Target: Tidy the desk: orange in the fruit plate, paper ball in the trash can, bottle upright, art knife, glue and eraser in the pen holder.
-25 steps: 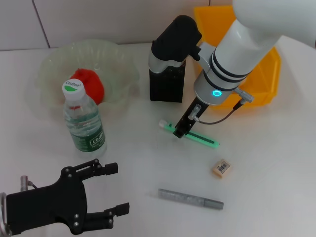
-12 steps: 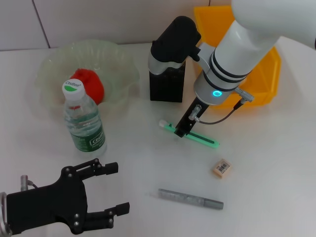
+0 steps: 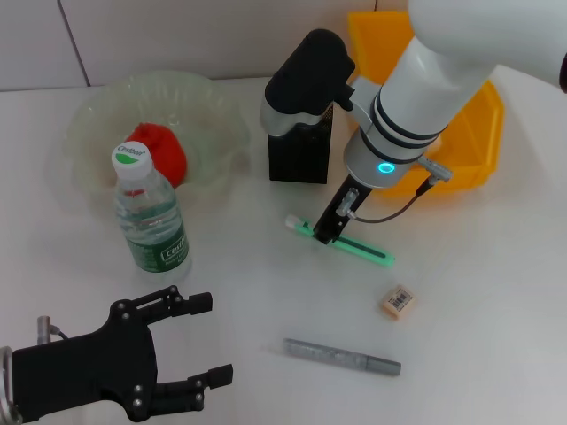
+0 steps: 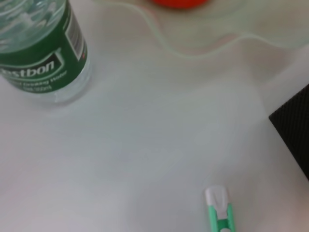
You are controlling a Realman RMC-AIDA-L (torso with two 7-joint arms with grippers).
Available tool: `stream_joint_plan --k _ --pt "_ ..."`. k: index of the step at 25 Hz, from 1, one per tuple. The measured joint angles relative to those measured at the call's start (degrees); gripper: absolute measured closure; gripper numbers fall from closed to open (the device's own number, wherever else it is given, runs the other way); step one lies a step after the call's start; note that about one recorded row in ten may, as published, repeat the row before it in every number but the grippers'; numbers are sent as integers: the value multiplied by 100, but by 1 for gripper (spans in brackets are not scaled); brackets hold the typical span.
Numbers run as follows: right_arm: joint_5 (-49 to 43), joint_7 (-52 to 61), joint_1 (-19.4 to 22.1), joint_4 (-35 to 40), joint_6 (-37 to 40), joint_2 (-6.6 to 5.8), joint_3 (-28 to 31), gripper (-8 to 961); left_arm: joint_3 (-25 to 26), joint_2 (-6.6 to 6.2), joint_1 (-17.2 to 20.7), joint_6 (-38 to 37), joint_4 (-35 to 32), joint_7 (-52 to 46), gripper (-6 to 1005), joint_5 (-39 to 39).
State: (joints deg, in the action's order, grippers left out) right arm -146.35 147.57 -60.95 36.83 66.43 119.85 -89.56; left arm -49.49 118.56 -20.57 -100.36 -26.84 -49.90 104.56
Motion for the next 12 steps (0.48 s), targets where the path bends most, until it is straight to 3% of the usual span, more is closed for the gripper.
stream_joint_plan --k 2,8,12 --pt "10 0 -4 -14 0 2 -46 699 1 0 0 0 4 4 185 -1" --pt "17 0 -5 -13 3 3 -47 843 1 0 0 0 4 7 185 5" --pt "18 0 -5 -3 23 3 -46 869 0 -3 2 0 4 7 185 7"
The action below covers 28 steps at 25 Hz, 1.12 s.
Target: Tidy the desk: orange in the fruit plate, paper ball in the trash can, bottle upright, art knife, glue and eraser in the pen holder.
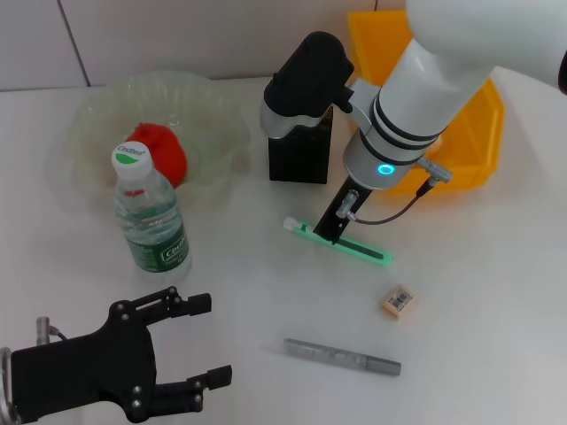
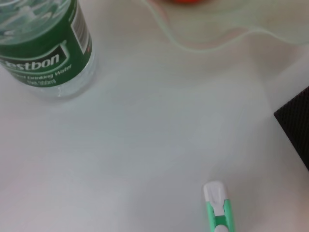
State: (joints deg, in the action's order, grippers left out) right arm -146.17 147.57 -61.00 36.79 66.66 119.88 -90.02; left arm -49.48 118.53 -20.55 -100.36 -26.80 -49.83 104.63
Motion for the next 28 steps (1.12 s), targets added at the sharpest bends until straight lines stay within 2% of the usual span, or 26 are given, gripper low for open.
stream_joint_plan --k 12,17,20,26,28 --pt "10 30 54 15 -8 0 4 925 0 -6 8 -5 0 -7 186 13" --pt "14 40 79 88 12 0 -5 873 0 1 8 -28 0 -22 186 13" --pt "13 48 166 252 22 0 -7 659 0 1 8 -56 0 -23 186 9" --pt "-7 23 234 381 9 0 -119 563 0 9 25 -125 6 -23 186 -18" --pt "4 23 235 394 3 0 -265 563 0 12 25 -131 8 -30 186 -19"
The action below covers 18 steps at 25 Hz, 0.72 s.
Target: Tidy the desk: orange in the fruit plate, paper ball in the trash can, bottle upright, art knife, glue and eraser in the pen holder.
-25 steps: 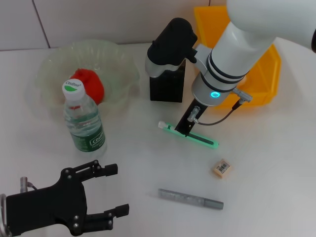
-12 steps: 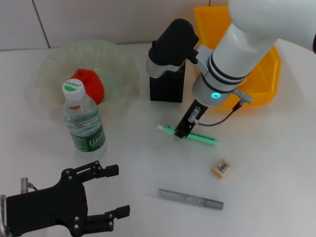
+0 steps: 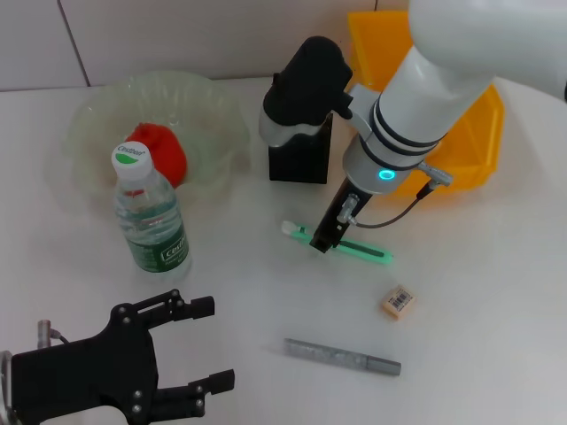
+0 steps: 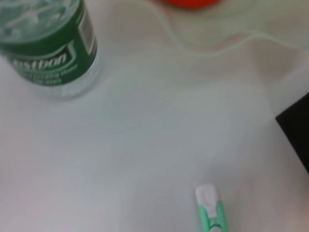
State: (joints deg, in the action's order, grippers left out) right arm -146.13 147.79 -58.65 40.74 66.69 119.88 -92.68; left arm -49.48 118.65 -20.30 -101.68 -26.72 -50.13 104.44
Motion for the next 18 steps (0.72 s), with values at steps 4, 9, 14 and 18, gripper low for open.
stream_joint_plan --k 4,9,14,18 --pt "8 22 2 14 -19 0 -163 564 0 0 -17 -6 47 -8 186 -3" --pt "8 31 3 14 -31 0 -164 573 0 0 -26 -12 74 1 186 -3" --pt "8 33 -15 -1 -35 0 -172 616 7 0 -26 -11 73 -7 186 -10" --pt "5 33 -15 -10 -44 0 -172 651 10 0 -27 -11 71 -14 186 -13"
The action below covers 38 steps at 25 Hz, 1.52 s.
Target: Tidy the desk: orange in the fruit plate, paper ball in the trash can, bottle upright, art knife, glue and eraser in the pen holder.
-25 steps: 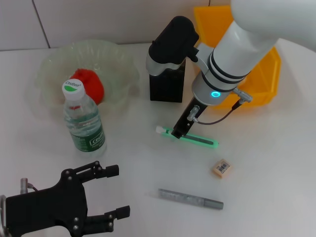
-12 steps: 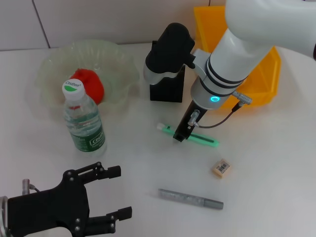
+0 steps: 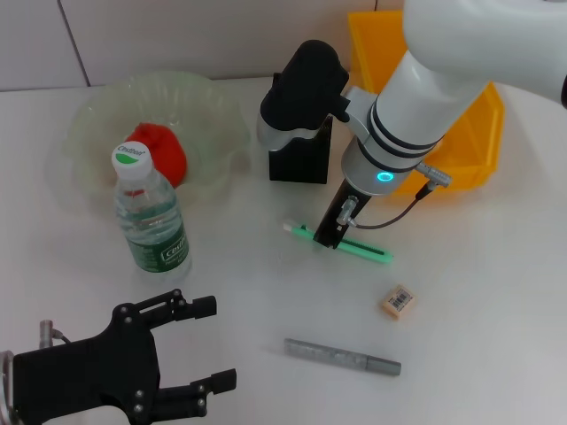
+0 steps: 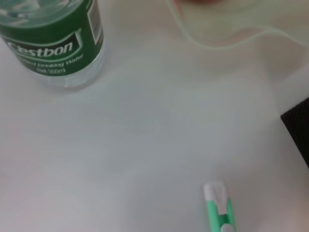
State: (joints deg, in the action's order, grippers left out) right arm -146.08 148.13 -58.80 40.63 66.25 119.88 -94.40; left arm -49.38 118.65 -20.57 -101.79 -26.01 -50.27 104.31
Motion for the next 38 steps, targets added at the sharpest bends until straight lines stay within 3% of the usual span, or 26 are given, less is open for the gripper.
stream_joint_plan --k 6,38 --pt "-7 -10 -6 -40 -25 0 1 785 0 0 -9 1 -1 -1 186 0" --pt "1 3 81 39 -40 1 58 878 -2 0 -8 2 -1 8 185 1"
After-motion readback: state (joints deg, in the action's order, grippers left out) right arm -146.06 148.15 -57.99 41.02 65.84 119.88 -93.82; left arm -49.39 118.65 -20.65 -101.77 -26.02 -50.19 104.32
